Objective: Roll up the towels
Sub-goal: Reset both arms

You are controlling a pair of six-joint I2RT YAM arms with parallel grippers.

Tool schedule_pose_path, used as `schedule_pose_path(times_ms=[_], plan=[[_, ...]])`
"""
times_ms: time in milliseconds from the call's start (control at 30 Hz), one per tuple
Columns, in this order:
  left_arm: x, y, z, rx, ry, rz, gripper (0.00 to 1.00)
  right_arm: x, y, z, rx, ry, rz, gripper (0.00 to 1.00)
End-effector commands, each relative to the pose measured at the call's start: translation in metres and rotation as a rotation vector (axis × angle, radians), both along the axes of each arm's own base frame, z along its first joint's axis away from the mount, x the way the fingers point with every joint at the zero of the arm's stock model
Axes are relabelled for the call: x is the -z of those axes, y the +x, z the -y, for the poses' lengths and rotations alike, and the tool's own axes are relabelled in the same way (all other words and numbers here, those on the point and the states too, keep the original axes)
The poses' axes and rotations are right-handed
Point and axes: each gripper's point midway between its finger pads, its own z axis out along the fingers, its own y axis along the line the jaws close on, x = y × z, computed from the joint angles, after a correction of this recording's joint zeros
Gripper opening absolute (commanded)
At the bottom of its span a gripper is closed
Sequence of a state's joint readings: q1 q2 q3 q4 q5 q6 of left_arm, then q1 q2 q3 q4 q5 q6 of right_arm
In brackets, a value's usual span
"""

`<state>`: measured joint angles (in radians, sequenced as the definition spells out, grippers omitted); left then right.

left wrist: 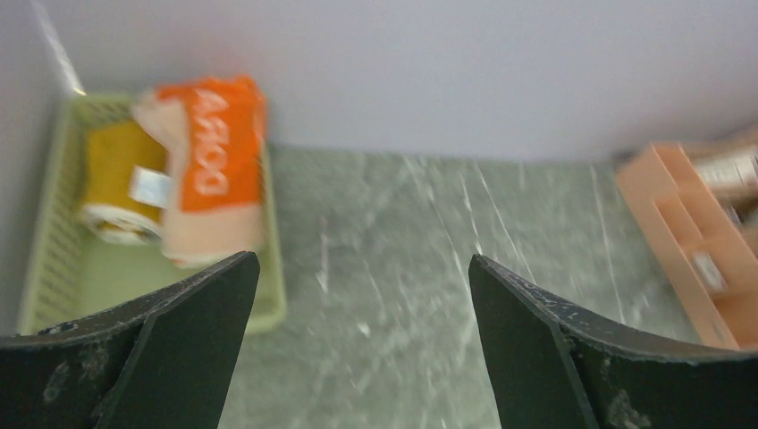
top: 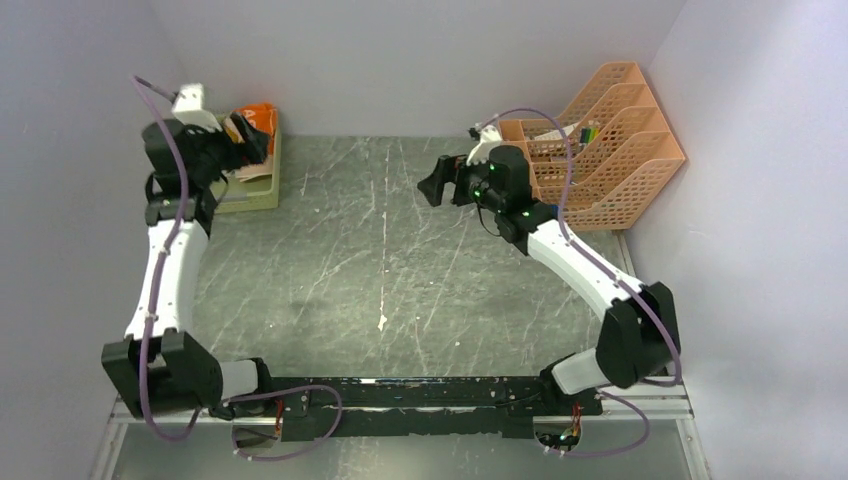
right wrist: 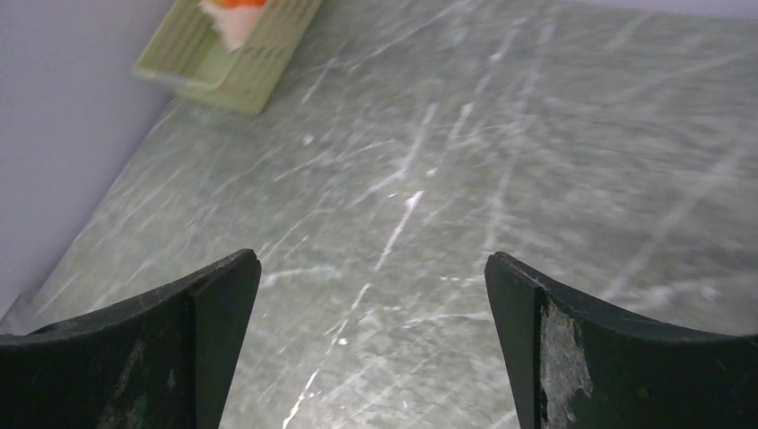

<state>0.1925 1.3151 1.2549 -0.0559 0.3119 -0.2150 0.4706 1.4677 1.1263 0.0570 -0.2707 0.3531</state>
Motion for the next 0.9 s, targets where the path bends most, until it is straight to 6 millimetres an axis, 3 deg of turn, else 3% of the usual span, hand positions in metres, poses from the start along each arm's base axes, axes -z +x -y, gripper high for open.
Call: schedule_pose_path(times_ms=[0, 133, 267, 867], plan=[[0.028, -0.046, 0.052, 0.195, 0.055, -0.043, 1.0, -0.009, 0.008, 0.059, 0.33, -0.043, 0.032, 1.0], [0.045, -0.082, 0.063, 0.23, 0.067, -0.047, 0.99, 0.002, -0.012, 0.097, 0.447, -0.095, 0.071, 1.0], [0.052, -0.095, 0.066, 0.235, 0.065, -0.045, 1.0, -0.002, -0.025, 0.117, 0.512, -0.091, 0.118, 1.0], [0.057, -0.098, 0.071, 0.261, 0.053, -0.035, 1.0, -0.013, -0.025, 0.122, 0.533, -0.072, 0.177, 1.0]])
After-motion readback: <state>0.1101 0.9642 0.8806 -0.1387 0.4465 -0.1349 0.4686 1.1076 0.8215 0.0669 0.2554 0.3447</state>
